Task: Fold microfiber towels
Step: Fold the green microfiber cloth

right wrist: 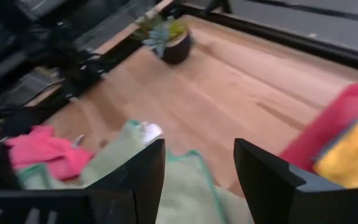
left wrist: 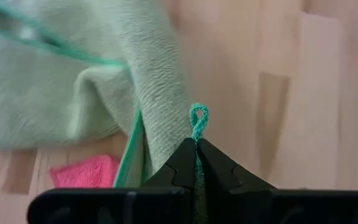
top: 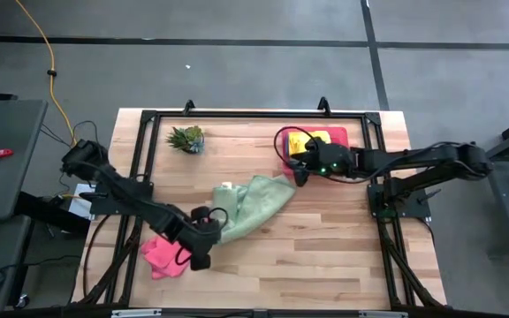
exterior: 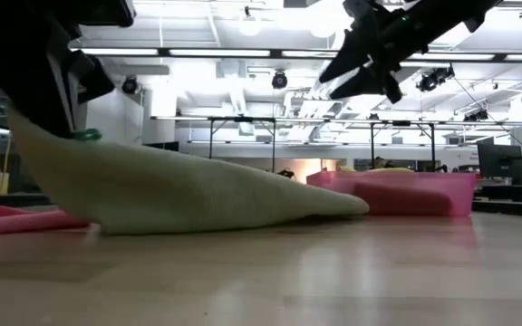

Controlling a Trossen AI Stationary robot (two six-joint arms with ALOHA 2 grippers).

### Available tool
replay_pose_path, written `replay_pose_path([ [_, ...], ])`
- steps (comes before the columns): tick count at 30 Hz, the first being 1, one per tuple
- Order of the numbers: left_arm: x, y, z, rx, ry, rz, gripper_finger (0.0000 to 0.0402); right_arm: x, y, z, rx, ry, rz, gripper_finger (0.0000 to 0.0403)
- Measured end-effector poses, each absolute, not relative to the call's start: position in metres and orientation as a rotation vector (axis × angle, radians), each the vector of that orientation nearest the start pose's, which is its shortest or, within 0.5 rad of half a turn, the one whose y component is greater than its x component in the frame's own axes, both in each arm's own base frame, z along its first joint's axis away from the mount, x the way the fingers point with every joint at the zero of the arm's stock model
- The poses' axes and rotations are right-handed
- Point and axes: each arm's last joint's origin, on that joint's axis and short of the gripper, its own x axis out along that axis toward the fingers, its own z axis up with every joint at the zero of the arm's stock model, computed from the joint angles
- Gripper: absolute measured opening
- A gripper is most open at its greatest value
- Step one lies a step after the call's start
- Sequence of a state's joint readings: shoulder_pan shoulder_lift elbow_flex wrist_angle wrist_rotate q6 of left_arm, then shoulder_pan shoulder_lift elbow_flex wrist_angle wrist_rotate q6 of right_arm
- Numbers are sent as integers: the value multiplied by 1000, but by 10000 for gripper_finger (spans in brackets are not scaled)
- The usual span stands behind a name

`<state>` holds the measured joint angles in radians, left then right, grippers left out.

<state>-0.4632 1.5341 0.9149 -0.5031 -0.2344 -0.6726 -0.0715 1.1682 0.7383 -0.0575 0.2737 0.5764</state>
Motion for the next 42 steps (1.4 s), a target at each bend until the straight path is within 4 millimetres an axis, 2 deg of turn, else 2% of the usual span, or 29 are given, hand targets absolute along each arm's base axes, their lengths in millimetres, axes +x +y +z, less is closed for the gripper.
replay_pose_path([
  [4,256,-126,187,-254,1001,258,0,259,-24,250,480,371,-360,184],
  [7,257,-125,188,-286,956,321,0,269,-24,245,459,356,-343,184],
  [13,259,-125,185,-287,931,357,0,284,-24,234,478,340,-270,184],
  [19,256,-131,179,-247,1059,217,6,290,-22,222,501,404,-204,184],
  [22,252,-141,178,-285,1125,108,15,291,-21,219,506,421,-175,184],
  [25,245,-152,178,-320,1141,97,28,292,-20,217,510,433,-172,184],
  [32,234,-168,178,-420,1147,131,95,292,-20,218,507,421,-168,184],
  [38,233,-161,184,-473,1136,183,172,294,-21,222,500,378,-155,184],
  [42,229,-152,196,-455,1126,179,213,295,-21,225,474,347,-137,184],
])
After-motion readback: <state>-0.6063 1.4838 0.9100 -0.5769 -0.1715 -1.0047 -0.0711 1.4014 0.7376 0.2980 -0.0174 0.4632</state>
